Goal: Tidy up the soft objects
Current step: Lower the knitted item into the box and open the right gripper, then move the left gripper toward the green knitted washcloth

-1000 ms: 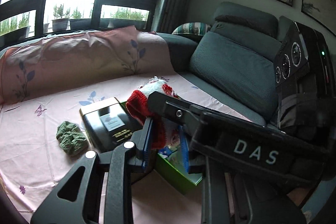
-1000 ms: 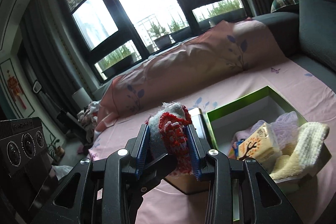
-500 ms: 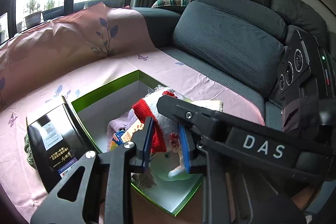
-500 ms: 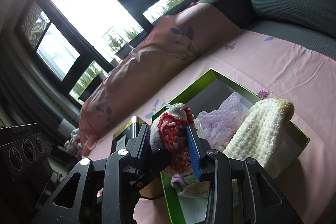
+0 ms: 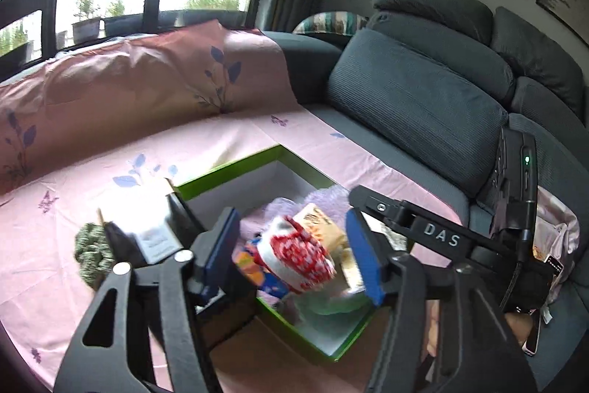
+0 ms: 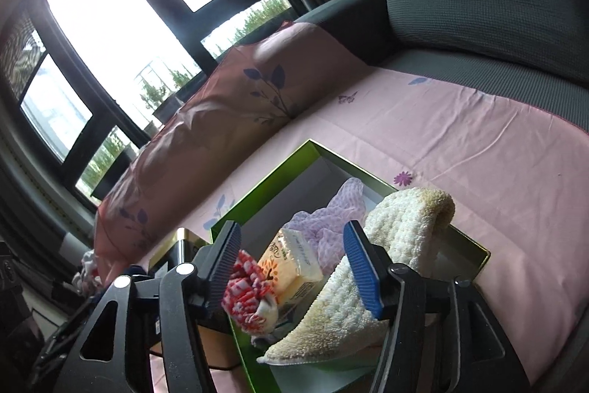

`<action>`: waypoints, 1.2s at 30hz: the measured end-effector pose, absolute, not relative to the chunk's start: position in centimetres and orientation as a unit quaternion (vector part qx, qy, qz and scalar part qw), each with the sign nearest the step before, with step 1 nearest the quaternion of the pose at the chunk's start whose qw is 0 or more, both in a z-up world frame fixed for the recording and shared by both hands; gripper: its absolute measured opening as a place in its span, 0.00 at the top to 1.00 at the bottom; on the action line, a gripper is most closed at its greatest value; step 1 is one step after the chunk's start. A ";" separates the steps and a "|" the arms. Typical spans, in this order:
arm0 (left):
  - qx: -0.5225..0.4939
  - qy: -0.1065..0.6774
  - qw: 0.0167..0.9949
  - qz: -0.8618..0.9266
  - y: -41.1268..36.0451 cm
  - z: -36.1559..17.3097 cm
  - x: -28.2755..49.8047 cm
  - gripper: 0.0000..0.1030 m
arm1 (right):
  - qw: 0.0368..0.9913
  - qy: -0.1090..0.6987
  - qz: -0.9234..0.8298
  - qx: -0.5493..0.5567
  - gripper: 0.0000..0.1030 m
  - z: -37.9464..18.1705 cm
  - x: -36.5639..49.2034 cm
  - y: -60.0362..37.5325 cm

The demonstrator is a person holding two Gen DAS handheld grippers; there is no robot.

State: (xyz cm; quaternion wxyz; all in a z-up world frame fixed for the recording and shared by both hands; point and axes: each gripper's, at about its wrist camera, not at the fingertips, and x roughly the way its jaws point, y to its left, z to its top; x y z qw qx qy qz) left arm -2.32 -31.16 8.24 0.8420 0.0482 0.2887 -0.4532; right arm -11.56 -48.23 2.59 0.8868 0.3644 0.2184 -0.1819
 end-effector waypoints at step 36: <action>-0.100 0.481 0.846 -0.209 -18.0 -7.6 16.2 0.87 | 0.901 0.239 -0.156 0.328 0.27 3.9 -7.8 -44.4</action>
